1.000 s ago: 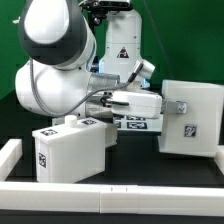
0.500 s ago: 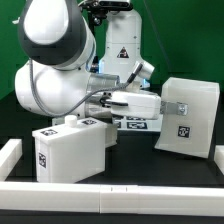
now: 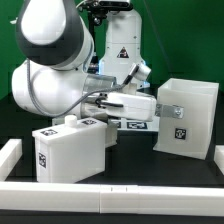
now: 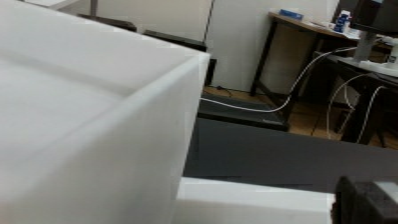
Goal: Assemble drawer
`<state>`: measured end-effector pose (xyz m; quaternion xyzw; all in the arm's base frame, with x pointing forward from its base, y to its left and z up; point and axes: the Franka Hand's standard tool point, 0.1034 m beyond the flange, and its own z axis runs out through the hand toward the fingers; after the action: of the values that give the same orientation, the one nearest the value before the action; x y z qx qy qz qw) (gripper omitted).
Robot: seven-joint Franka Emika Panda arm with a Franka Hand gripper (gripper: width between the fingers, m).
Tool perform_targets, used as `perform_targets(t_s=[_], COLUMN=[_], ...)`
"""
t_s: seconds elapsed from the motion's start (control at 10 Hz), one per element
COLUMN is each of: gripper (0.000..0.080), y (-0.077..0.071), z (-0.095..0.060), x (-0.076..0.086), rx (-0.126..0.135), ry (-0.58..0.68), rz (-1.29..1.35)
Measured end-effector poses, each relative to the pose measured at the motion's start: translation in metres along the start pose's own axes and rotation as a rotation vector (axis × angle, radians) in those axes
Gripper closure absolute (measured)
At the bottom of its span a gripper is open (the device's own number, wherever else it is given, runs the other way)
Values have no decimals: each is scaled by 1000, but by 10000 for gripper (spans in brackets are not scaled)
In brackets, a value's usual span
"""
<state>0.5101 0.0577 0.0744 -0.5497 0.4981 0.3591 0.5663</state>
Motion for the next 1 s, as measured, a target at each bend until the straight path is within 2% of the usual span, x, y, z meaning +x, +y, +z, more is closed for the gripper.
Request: perform_targets(t_s=[0.1, 0.2, 0.3, 0.5, 0.7, 0.8, 1.0], gripper=[150, 150, 150, 150, 150, 150, 150], y=[-2, -9, -15, -23, -29, -31, -35], z=[-7, -16, -22, -34, -41, -43, -50], x=[3, 10, 7, 2, -10, -19, -15], rx=[-6, -5, -3, -20, -45, -50, -56], ry=[19, 108, 157, 316, 473, 540, 731], rz=[-9, -31, -49, -101, -144, -174, -221])
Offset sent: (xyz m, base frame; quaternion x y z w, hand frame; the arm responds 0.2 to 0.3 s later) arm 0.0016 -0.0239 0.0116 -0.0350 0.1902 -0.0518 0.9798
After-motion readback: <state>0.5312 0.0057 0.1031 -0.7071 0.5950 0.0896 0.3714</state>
